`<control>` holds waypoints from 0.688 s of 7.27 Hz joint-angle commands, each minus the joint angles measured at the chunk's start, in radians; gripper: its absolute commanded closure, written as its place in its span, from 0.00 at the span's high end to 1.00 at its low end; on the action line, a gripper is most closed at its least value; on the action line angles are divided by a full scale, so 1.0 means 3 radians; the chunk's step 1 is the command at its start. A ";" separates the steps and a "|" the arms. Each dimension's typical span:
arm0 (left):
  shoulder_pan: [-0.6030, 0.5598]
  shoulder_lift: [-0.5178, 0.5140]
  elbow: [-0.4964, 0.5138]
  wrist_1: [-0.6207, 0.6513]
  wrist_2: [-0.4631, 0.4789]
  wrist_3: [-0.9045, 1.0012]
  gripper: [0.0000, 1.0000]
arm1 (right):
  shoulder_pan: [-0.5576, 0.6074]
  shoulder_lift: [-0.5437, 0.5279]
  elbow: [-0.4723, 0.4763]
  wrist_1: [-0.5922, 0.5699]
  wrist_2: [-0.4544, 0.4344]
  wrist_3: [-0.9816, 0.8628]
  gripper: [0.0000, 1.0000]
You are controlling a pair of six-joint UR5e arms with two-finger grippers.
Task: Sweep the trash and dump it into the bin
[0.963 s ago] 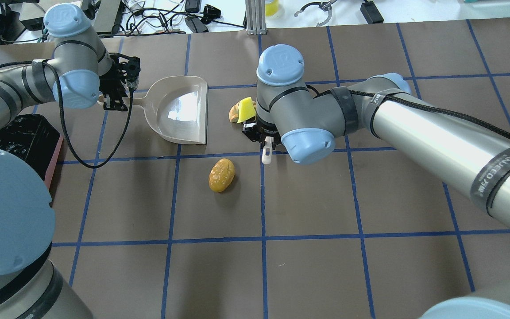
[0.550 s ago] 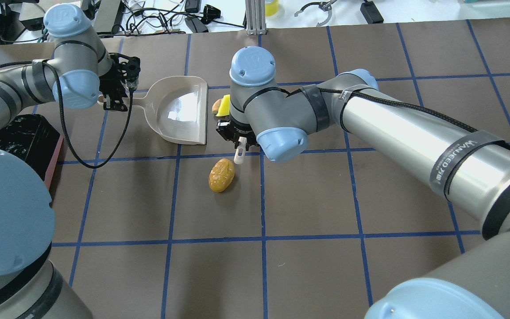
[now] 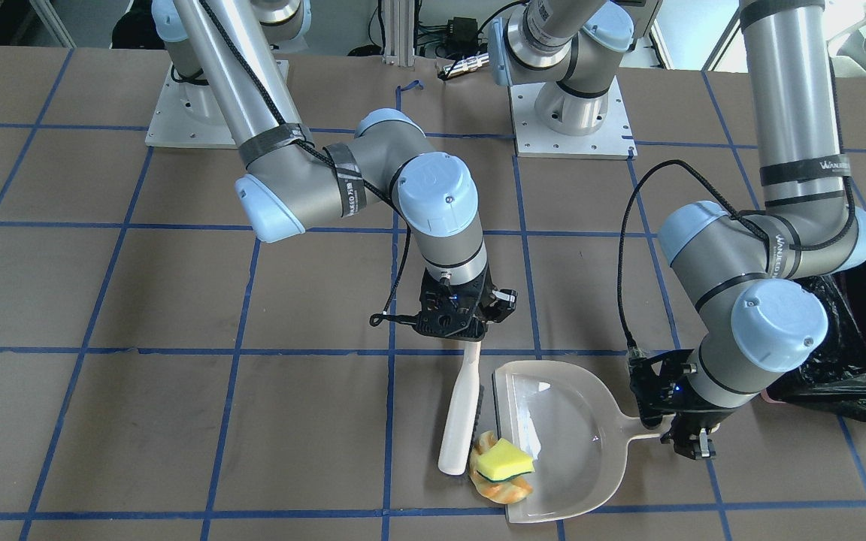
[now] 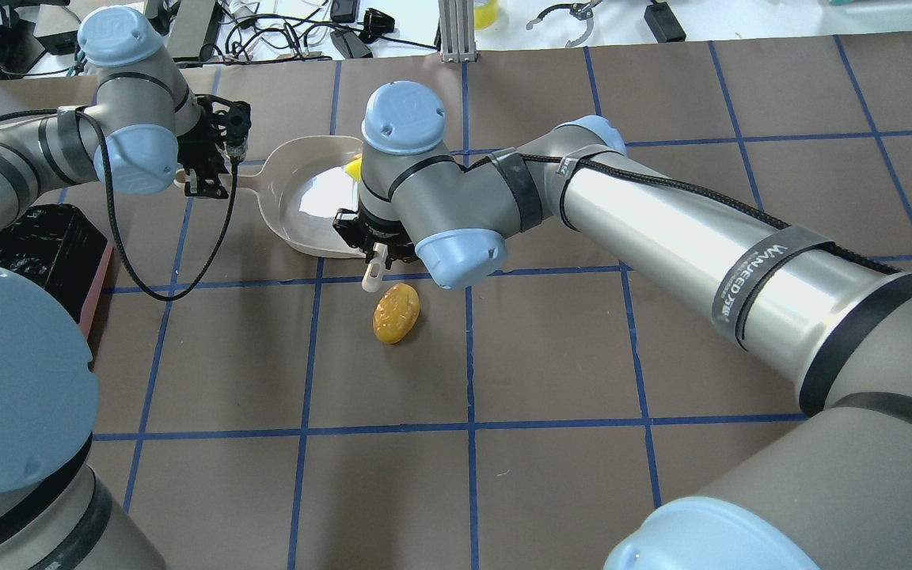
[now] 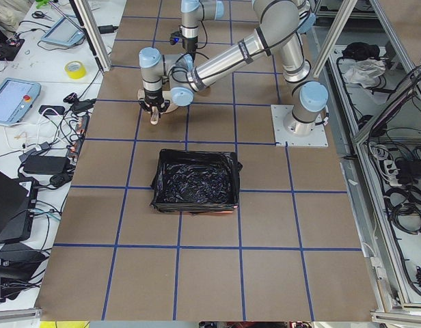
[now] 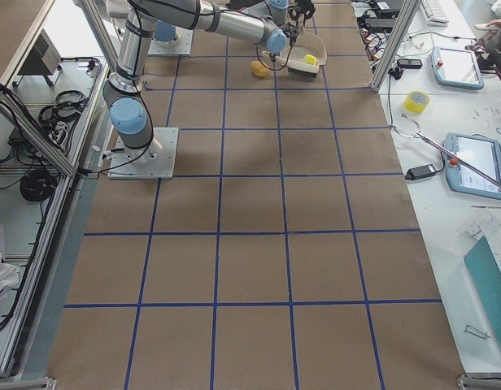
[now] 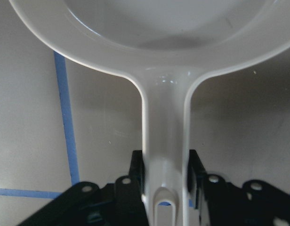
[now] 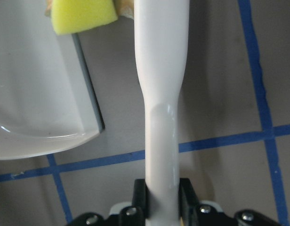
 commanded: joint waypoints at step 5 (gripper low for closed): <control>0.0000 0.0005 0.0000 0.0000 0.0000 0.0000 0.00 | 0.0381 0.0216 -0.0415 -0.0037 0.0010 0.0572 0.00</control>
